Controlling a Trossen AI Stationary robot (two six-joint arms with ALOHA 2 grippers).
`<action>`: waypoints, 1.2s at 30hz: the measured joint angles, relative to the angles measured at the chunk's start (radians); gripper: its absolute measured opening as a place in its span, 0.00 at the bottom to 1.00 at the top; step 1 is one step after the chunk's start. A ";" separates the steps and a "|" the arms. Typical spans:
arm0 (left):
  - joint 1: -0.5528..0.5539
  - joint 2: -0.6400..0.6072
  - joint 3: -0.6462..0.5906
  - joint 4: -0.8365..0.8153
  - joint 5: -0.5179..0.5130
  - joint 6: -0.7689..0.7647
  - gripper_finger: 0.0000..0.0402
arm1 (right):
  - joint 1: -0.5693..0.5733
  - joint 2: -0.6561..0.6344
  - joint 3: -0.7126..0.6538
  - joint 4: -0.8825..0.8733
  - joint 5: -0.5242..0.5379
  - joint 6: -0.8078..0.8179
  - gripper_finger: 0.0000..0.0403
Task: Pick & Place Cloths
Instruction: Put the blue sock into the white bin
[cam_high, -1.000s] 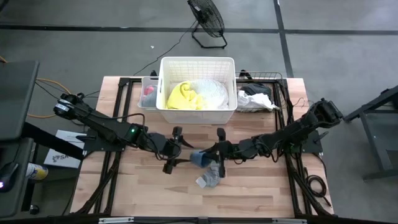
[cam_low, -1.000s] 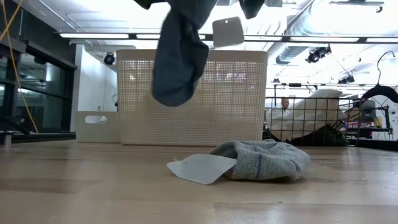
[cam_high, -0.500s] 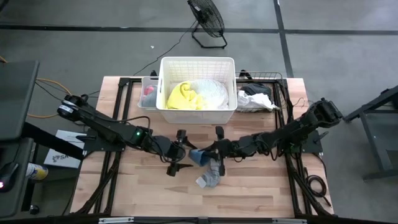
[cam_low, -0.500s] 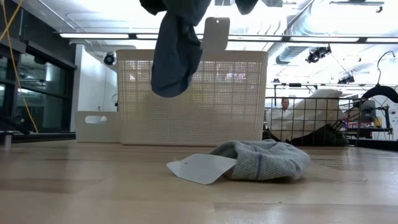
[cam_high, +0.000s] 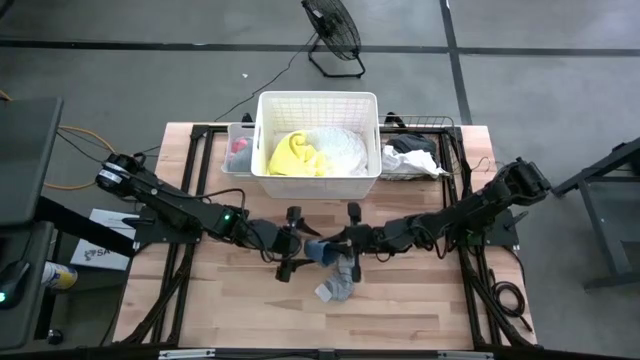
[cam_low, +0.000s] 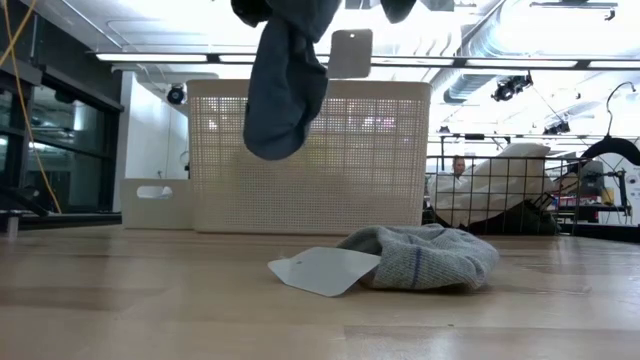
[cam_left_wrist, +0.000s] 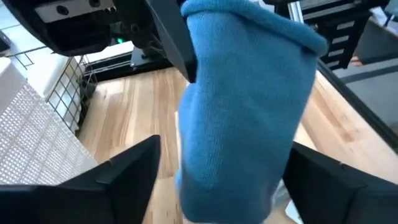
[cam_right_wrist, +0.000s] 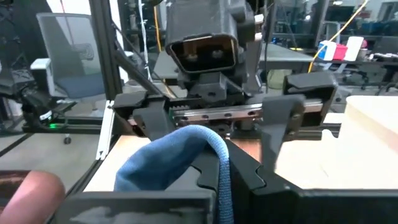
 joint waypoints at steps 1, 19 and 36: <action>0.000 0.000 0.000 0.001 0.000 -0.014 0.73 | 0.000 0.000 0.000 0.004 0.007 0.000 0.01; 0.000 0.000 0.000 0.004 0.001 -0.136 0.03 | -0.019 0.000 0.000 0.046 0.009 -0.008 0.01; 0.000 0.000 0.000 -0.008 0.000 -0.136 0.01 | 0.003 -0.010 0.000 0.041 -0.028 0.056 0.08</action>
